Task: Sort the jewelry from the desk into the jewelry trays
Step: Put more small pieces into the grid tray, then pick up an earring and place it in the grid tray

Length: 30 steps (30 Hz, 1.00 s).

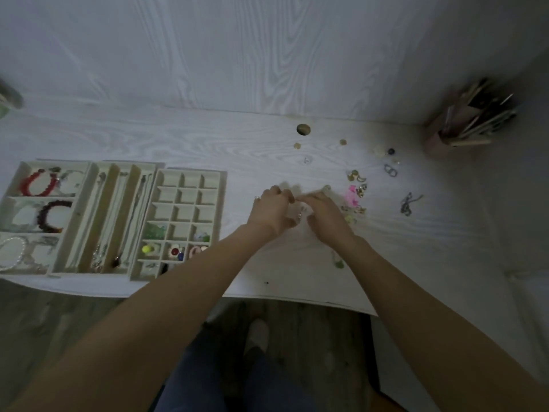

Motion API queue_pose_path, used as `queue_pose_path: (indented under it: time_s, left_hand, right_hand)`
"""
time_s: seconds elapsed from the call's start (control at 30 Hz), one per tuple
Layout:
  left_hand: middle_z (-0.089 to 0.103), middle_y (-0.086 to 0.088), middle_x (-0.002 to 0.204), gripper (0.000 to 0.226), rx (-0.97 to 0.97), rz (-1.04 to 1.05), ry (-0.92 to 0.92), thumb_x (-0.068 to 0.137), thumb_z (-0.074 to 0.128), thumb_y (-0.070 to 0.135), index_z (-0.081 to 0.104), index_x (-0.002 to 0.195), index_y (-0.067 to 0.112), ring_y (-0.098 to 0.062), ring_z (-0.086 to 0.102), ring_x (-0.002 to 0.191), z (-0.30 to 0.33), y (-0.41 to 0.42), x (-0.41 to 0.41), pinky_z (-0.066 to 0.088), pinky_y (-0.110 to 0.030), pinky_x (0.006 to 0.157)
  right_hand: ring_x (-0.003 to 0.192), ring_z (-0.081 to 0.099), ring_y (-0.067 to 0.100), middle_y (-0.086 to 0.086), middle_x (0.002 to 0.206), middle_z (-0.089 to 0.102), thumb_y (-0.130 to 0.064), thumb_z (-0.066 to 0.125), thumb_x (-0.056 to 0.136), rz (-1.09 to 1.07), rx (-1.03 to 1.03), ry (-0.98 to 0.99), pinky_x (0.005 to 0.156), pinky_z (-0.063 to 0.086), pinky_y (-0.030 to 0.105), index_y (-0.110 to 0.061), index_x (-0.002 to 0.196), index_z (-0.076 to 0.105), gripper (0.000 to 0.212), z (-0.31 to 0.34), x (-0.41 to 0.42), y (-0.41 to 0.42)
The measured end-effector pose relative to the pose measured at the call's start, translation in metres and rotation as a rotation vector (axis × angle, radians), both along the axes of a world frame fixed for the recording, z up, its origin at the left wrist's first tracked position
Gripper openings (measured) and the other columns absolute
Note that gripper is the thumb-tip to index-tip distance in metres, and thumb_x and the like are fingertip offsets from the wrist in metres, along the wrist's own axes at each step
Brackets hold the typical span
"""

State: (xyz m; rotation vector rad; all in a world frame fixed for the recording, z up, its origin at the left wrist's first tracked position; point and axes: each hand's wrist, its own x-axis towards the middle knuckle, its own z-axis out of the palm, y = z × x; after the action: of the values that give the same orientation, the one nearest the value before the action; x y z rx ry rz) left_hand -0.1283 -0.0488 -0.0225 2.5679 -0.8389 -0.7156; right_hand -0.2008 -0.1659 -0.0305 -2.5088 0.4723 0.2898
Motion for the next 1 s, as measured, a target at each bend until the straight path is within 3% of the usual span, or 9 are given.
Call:
queue_pose_path:
  time_s: [0.17, 0.27, 0.43, 0.57, 0.73, 0.8, 0.9, 1.0]
  left_hand:
    - [0.046, -0.015, 0.125, 0.052, 0.017, 0.077, 0.045, 0.081, 0.071, 0.028, 0.047, 0.123, 0.009, -0.032, 0.046, 0.116, -0.016, -0.018, -0.002, 0.041, -0.044, 0.095]
    - [0.047, -0.016, 0.121, 0.040, -0.057, 0.103, 0.069, 0.085, 0.065, 0.026, 0.050, 0.116, 0.006, -0.032, 0.049, 0.110, -0.022, -0.024, -0.003, 0.042, -0.045, 0.094]
    - [0.054, -0.016, 0.109, 0.016, -0.138, 0.090, 0.022, 0.088, 0.056, 0.014, 0.064, 0.099, 0.005, -0.031, 0.054, 0.101, -0.023, -0.022, -0.004, 0.045, -0.037, 0.088]
    - [0.055, -0.017, 0.111, 0.018, -0.121, 0.072, 0.017, 0.092, 0.049, 0.010, 0.063, 0.101, 0.002, -0.031, 0.054, 0.101, -0.020, -0.021, -0.003, 0.040, -0.028, 0.082]
    - [0.062, -0.017, 0.113, 0.021, -0.142, 0.115, 0.087, 0.093, 0.050, 0.006, 0.063, 0.107, -0.001, -0.028, 0.057, 0.105, -0.014, -0.009, -0.001, 0.044, -0.030, 0.089]
    - [0.064, -0.017, 0.110, 0.022, -0.187, 0.160, 0.108, 0.093, 0.052, 0.009, 0.061, 0.111, -0.001, -0.027, 0.058, 0.105, -0.008, 0.002, -0.003, 0.044, -0.028, 0.089]
    - [0.067, -0.016, 0.094, 0.027, -0.316, 0.234, 0.156, 0.095, 0.052, 0.010, 0.051, 0.121, 0.002, -0.025, 0.063, 0.092, 0.006, 0.021, -0.008, 0.045, -0.024, 0.079]
    - [0.065, -0.011, 0.083, 0.017, -0.447, 0.276, 0.117, 0.093, 0.054, 0.008, 0.054, 0.110, 0.005, -0.022, 0.064, 0.079, 0.024, 0.046, -0.004, 0.047, -0.019, 0.068]
  right_hand:
    - [0.116, 0.043, 0.024, 0.012, 0.124, 0.046, 0.005, 0.048, 0.085, -0.034, -0.012, 0.002, 0.088, 0.038, 0.032, -0.008, 0.124, 0.056, 0.043, -0.008, 0.007, -0.003]
    - [0.106, 0.045, 0.024, 0.012, 0.115, 0.046, 0.000, 0.050, 0.088, -0.037, -0.016, -0.001, 0.083, 0.039, 0.033, -0.008, 0.117, 0.058, 0.031, -0.009, 0.009, -0.003]
    - [0.099, 0.049, 0.028, 0.015, 0.109, 0.049, -0.004, 0.047, 0.092, -0.065, -0.073, 0.005, 0.071, 0.031, 0.029, -0.003, 0.101, 0.056, 0.013, -0.013, 0.013, -0.005]
    - [0.098, 0.049, 0.031, 0.019, 0.112, 0.048, -0.004, 0.047, 0.092, -0.061, -0.074, 0.028, 0.071, 0.033, 0.032, -0.002, 0.104, 0.052, 0.014, -0.014, 0.012, -0.003]
    - [0.088, 0.054, 0.027, 0.015, 0.094, 0.057, 0.002, 0.053, 0.086, -0.119, 0.048, -0.039, 0.063, 0.030, 0.027, -0.008, 0.083, 0.050, 0.011, -0.008, 0.007, 0.004]
    - [0.082, 0.055, 0.022, 0.013, 0.089, 0.061, 0.002, 0.056, 0.085, -0.178, 0.154, -0.087, 0.060, 0.035, 0.027, -0.005, 0.081, 0.054, 0.009, -0.004, 0.004, 0.009]
    - [0.077, 0.060, 0.018, 0.007, 0.081, 0.064, 0.001, 0.062, 0.083, -0.269, 0.302, -0.146, 0.058, 0.042, 0.015, -0.006, 0.078, 0.057, 0.010, 0.007, 0.003, 0.021]
    - [0.081, 0.065, 0.017, 0.008, 0.084, 0.069, -0.001, 0.068, 0.081, -0.296, 0.417, -0.185, 0.063, 0.047, 0.016, -0.011, 0.072, 0.059, 0.016, 0.021, 0.009, 0.037]
